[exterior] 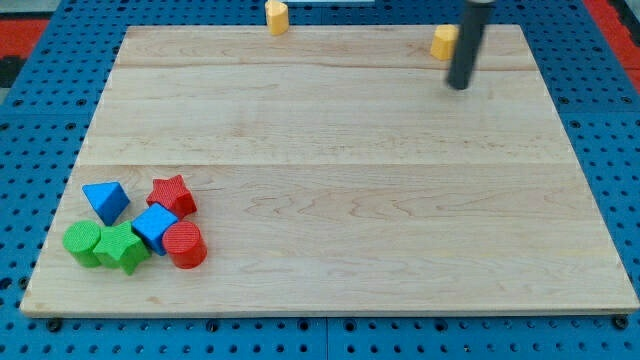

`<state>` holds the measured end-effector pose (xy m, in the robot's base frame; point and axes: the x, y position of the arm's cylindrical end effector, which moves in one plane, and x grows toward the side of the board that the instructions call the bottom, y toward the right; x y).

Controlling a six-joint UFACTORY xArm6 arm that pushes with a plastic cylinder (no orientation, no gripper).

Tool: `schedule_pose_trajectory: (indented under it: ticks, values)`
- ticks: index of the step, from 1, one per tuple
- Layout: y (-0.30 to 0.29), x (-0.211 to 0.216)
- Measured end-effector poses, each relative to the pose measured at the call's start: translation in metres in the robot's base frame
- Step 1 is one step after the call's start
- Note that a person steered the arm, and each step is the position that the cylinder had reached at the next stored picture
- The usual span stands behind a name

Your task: Push the yellow hexagon towards the center

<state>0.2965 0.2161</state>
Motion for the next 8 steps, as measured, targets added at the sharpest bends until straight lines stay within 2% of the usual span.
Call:
schedule_pose_trajectory:
  ticks: [2, 3, 4, 5, 6, 7, 8]
  values:
    - [0.112, -0.073]
    - [0.115, -0.105]
    - [0.024, -0.1]
    - [-0.064, -0.057]
    - [-0.121, 0.016]
    - [-0.144, 0.039]
    - [-0.065, 0.031]
